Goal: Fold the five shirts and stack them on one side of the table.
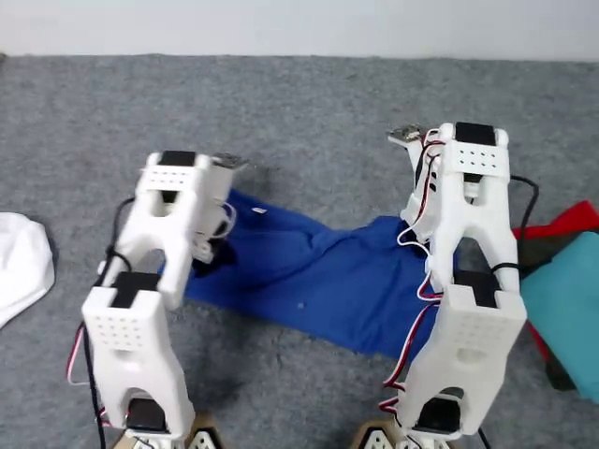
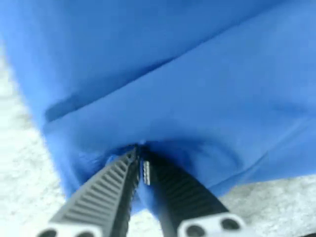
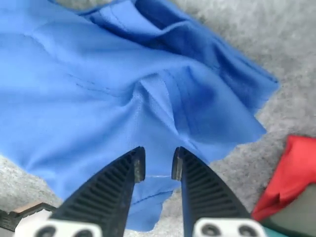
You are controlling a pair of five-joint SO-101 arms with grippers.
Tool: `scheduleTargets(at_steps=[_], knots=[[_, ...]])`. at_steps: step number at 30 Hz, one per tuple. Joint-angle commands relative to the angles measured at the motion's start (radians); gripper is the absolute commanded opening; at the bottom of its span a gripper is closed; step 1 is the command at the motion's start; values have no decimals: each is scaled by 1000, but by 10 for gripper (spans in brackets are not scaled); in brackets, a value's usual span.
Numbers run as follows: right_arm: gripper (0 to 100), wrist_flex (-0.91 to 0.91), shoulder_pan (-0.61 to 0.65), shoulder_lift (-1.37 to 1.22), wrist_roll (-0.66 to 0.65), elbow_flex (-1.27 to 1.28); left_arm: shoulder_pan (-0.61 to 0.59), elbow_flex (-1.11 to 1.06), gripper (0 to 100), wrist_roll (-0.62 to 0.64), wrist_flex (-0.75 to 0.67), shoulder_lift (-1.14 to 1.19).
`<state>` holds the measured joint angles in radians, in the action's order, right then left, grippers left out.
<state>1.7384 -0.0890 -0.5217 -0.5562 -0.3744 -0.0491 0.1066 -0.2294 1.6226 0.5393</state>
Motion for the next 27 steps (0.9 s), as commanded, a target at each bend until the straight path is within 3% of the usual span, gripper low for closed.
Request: scheduleTargets(at_steps=[1, 8, 24, 27], knots=[[110, -8, -5, 53, -8, -3, -110, 111, 12, 9, -12, -38], [108, -31, -1, 51, -9, -3, -130, 269, 12, 15, -61, -37], [108, -38, 1, 51, -9, -3, 28, 280, 16, 18, -321, -8], [108, -35, -1, 51, -9, -3, 12, 282, 59, 83, -344, 40]])
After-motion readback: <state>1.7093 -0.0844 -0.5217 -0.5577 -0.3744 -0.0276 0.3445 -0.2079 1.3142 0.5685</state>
